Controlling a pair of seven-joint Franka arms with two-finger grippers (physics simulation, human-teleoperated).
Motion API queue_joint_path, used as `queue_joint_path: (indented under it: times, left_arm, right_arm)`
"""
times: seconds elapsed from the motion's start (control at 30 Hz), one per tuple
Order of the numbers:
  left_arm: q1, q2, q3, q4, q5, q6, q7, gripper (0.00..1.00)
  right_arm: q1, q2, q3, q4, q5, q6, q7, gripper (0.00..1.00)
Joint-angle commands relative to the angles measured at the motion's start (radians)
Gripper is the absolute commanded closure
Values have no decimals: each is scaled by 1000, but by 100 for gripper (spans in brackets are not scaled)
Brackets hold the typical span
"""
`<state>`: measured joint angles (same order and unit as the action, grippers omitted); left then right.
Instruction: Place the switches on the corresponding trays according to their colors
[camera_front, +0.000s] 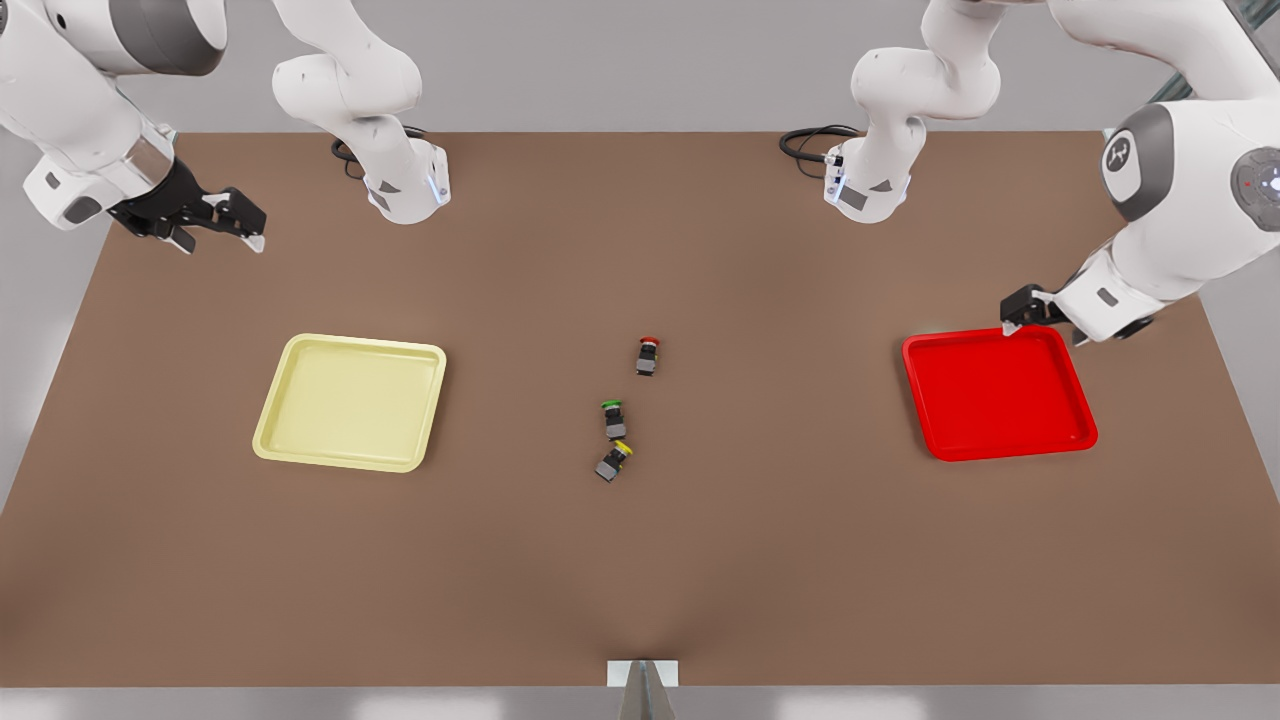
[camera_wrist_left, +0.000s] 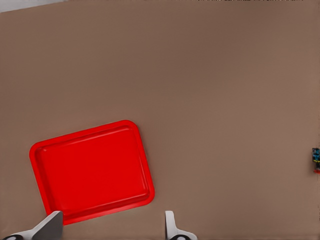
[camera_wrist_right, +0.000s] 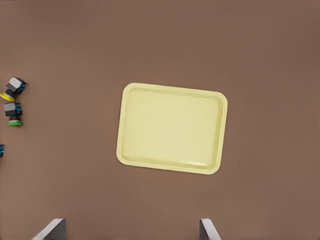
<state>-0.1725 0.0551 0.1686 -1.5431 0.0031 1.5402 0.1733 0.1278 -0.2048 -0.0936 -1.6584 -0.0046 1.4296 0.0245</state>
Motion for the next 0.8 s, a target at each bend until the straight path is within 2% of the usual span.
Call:
queue_joint_path:
  times: [0.0, 0.17, 0.2, 0.27, 0.33, 0.37, 0.43, 0.47, 0.53, 0.6, 0.63, 0.7, 0.77]
  left_arm:
    - [14, 0, 0, 0, 1, 0, 0, 0]
    - [13, 14, -15, -35, -32, 31, 11, 0]
    - [10, 12, -17, -37, -58, 67, 11, 0]
    - [2, 14, -76, -71, -63, 98, -3, 0]
    - [2, 17, -168, -117, -63, 103, -6, 0]
    - [2, 17, -244, -155, -63, 124, -24, 0]
    - [-15, 80, -362, -164, -57, 202, -250, 0]
    - [-16, 129, -460, -163, -11, 247, -388, 0]
    - [-16, 256, -613, -131, 89, 310, -629, 0]
    - [-16, 342, -716, -123, 172, 396, -801, 0]
    - [-16, 367, -750, -124, 187, 428, -839, 1]
    - [-28, 391, -765, -123, 189, 462, -891, 1]
    - [-59, 448, -765, -112, 235, 497, -994, 1]
  right_arm:
    - [-1, -1, 0, -1, 0, 0, 0, 0]
    - [12, 22, 6, 19, 8, 14, -8, 0]
    - [12, 47, 32, 32, 60, 15, -34, 0]
    - [12, 153, 152, 135, 60, 9, -113, 0]
    - [12, 243, 242, 180, 63, 14, -193, 0]
    - [12, 329, 296, 252, 60, 14, -420, 0]
    - [29, 494, 371, 273, 37, 201, -920, 0]
    - [107, 605, 379, 374, -64, 207, -1110, 0]
    - [222, 732, 376, 379, -104, 359, -1115, 0]
    - [227, 823, 376, 379, -101, 411, -1112, 0]
    - [227, 867, 376, 390, -100, 465, -1114, 0]
    - [253, 995, 377, 508, -101, 500, -1123, 0]
    - [263, 1055, 377, 531, -100, 580, -1120, 0]
